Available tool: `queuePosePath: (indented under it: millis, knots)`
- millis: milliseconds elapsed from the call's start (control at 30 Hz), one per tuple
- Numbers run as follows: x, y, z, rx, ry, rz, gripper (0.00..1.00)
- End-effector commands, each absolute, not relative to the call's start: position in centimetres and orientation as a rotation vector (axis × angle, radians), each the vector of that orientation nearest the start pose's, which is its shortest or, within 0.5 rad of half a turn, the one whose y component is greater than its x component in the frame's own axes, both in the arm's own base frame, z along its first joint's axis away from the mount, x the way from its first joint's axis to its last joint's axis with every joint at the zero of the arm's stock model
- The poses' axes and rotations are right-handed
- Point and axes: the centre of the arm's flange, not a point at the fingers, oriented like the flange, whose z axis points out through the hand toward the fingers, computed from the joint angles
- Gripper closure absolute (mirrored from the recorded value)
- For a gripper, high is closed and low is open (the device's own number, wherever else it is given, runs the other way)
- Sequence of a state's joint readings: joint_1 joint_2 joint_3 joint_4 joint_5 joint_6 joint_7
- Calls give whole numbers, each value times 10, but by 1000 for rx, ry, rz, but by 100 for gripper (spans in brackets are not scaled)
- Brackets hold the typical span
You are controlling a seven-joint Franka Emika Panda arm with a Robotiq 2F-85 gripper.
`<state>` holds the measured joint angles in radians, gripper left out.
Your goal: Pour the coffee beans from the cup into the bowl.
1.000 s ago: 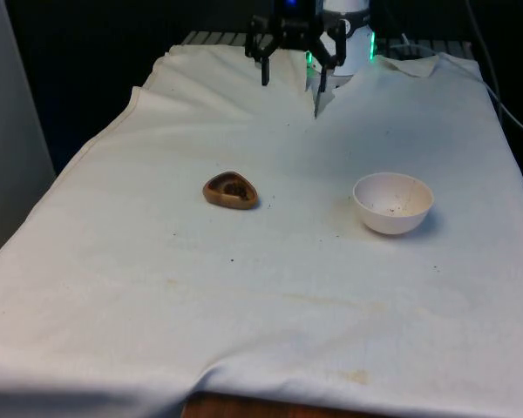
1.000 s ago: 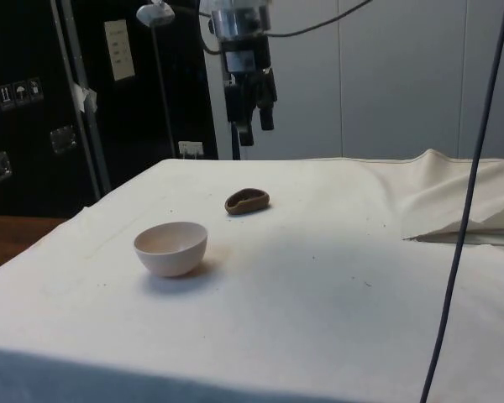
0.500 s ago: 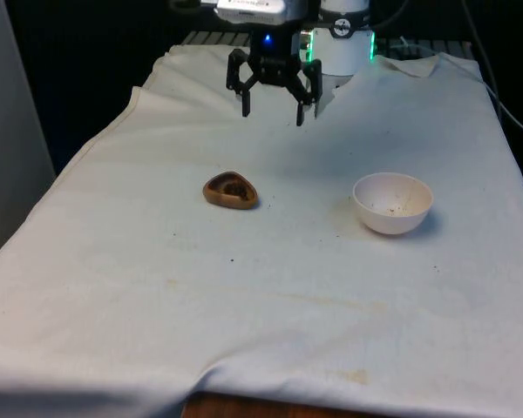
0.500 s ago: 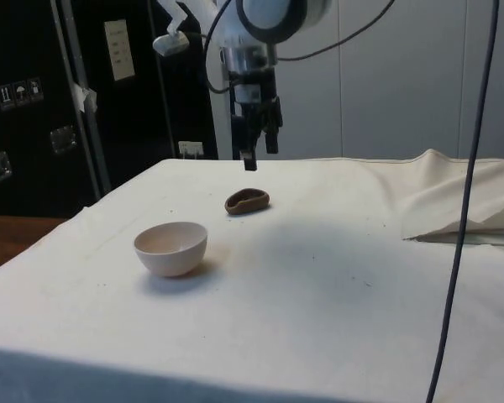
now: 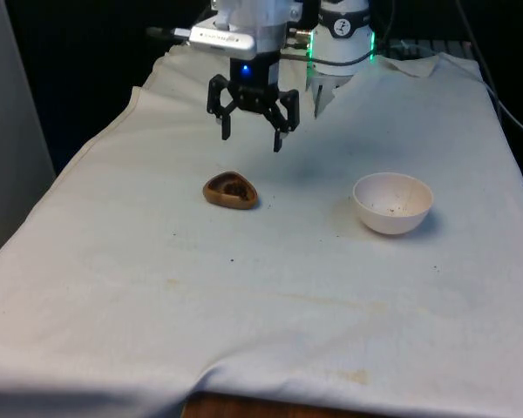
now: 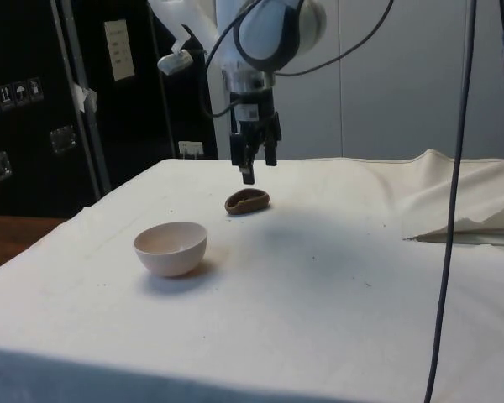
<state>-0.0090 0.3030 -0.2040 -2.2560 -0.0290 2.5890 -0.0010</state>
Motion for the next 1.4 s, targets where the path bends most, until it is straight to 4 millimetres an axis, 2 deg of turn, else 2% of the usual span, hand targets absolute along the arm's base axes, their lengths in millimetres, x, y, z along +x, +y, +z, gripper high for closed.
queuePosePath:
  millis: [0, 233, 500, 900, 1367]
  knots:
    - [533, -119, 230, -3202, 294, -59, 0]
    - [535, -134, 215, -3208, 337, -84, 0]
    - [536, -133, 210, -3213, 340, -95, 0]
    - [548, -145, 194, -3190, 418, -176, 0]
    - [550, -159, 194, -3126, 460, -201, 0]
